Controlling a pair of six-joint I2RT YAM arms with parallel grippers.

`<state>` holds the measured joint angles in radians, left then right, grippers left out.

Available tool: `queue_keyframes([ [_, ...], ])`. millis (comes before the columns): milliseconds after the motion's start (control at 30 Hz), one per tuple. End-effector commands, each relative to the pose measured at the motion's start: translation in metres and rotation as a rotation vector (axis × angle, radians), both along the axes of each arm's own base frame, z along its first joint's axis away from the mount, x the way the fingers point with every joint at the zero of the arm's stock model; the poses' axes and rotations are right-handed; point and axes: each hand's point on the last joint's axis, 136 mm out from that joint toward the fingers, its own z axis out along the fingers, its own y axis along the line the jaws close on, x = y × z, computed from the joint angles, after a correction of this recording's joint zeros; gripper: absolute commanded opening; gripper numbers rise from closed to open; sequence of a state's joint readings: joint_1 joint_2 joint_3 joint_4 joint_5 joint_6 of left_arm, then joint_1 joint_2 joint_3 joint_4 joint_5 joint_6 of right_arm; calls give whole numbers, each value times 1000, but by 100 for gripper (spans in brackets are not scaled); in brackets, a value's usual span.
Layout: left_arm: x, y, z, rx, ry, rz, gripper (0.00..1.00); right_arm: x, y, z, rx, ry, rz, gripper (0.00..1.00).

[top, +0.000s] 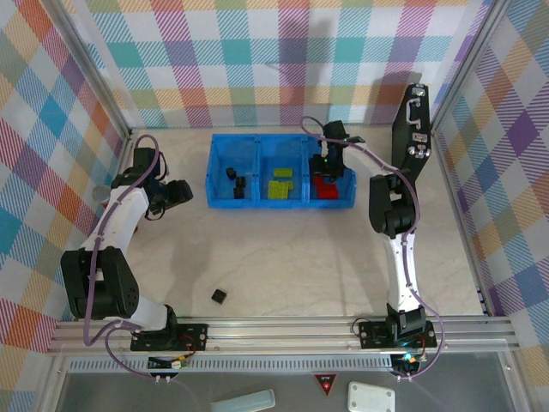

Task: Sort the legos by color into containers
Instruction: Place the lego in the container.

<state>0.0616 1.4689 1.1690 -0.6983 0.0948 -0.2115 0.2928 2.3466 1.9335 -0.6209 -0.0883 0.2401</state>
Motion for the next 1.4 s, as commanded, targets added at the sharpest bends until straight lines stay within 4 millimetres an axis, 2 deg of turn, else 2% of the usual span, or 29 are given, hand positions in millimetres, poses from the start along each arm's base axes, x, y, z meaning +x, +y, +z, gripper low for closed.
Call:
queue_keyframes([
  [0,1,3,9,-10,-39,-7,68,10,6,16,36,-36,8,50],
  [333,3,1,11,-24,-45,-13,68,6,6,57,54,-90,11,54],
  [667,3,-6,10,-60,-43,-27,68,-13,5,89,80,-104,8,56],
  [1033,-3,-14,2,-65,-2,-42,68,-54,6,100,75,-90,19,56],
  [1200,-10,-34,4,-68,32,-82,68,-74,7,105,72,-91,16,56],
  [1367,-31,-51,-1,-102,79,-103,68,-93,4,109,90,-99,-1,55],
])
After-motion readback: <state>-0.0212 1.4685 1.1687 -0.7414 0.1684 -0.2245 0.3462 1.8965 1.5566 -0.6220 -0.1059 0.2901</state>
